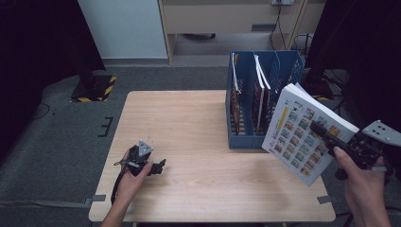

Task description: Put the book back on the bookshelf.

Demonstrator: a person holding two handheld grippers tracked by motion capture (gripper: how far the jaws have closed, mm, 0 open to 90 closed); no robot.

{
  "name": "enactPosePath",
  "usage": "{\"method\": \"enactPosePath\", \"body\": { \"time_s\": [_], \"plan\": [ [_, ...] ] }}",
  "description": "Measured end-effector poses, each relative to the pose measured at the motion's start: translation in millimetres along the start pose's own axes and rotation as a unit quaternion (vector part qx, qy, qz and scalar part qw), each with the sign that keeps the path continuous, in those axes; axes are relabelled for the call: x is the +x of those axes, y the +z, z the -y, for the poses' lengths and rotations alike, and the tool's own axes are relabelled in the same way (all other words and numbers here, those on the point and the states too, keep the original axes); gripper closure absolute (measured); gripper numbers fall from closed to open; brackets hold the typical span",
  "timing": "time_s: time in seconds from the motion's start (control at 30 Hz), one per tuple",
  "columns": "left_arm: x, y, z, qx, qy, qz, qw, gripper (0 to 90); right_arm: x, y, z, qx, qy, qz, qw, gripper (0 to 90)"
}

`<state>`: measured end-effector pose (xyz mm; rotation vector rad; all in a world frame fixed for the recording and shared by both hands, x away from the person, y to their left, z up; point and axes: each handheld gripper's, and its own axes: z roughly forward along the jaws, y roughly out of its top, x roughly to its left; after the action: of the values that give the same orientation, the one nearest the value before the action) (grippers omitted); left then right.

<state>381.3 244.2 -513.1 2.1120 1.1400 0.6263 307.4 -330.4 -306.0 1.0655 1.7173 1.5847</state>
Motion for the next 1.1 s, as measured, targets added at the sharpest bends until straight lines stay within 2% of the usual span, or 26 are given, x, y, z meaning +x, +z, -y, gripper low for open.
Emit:
{"method": "enactPosePath", "body": {
  "time_s": [0.27, 0.53, 0.87, 1.1],
  "plan": [
    [0.0, 0.0, 0.3, 0.004, 0.0, -0.001, 1.0, 4.9, -2.6, 2.0, -16.0, -0.005, 0.004, 0.016, 0.9998, 73.7],
    [-0.1, 0.1, 0.4, 0.004, 0.0, 0.0, 1.0, 4.9, -10.1, 17.2, -29.7, -0.004, 0.003, 0.045, 0.999, 73.7],
    [0.7, -0.7, 0.5, 0.002, -0.003, -0.001, 1.0, 4.9, -23.2, 34.5, -39.6, -0.013, 0.012, 0.089, 0.9959, 73.7],
    [0.8, -0.9, 0.4, 0.0, -0.002, -0.001, 1.0, 5.0, -28.8, 46.7, -44.2, -0.008, 0.006, 0.115, 0.9934, 73.7]
  ]
}}
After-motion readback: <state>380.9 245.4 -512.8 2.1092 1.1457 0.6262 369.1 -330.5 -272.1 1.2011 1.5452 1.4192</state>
